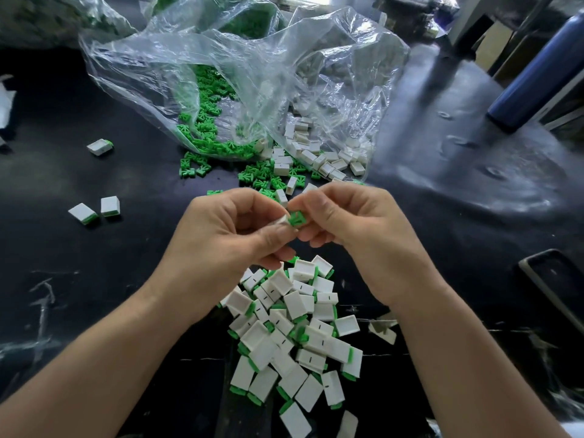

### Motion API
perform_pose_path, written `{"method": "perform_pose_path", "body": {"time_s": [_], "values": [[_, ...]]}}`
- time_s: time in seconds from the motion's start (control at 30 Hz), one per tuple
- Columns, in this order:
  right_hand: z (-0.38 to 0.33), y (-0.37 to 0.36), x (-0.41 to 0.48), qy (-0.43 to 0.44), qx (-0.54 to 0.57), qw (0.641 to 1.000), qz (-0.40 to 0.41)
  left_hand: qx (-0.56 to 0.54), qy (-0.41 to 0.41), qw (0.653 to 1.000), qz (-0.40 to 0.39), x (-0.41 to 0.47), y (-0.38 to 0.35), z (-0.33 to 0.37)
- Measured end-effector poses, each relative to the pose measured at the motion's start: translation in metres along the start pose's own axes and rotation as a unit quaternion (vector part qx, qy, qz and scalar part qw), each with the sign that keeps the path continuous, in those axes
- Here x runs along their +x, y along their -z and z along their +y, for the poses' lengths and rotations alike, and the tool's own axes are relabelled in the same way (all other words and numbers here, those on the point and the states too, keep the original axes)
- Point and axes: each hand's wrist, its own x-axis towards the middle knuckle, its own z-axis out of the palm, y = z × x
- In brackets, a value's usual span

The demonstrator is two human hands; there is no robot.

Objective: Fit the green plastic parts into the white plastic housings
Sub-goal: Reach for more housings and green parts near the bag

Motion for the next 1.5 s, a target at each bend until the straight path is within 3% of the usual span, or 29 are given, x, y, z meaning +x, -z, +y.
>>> {"method": "perform_pose_path", "body": {"time_s": [0.07, 0.2, 0.5, 0.77, 1.13, 1.37, 1.5], "values": [[0.000, 0.001, 0.000, -0.054, 0.025, 0.998, 0.004, -0.003, -0.016, 1.000, 0.013, -0.001, -0.001, 0.000], [0.000, -0.002, 0.001, -0.121, 0.044, 0.989, -0.078, -0.012, -0.052, 0.998, 0.013, -0.001, -0.001, 0.001], [-0.001, -0.010, -0.001, -0.163, 0.160, 0.955, -0.191, 0.018, -0.095, 0.995, 0.024, -0.002, 0.001, 0.004], [0.001, -0.012, 0.000, -0.165, 0.149, 0.964, -0.145, 0.005, -0.109, 0.994, -0.017, -0.002, 0.001, 0.002], [0.004, -0.017, -0.001, -0.154, 0.150, 0.964, -0.154, -0.051, -0.108, 0.992, -0.049, -0.002, 0.001, 0.003], [0.008, -0.029, -0.002, -0.122, 0.145, 0.981, -0.048, -0.074, -0.127, 0.988, -0.038, -0.004, -0.006, 0.002], [0.007, -0.032, -0.002, -0.111, 0.167, 0.979, -0.033, -0.105, -0.123, 0.987, -0.029, -0.005, -0.010, 0.001]]}}
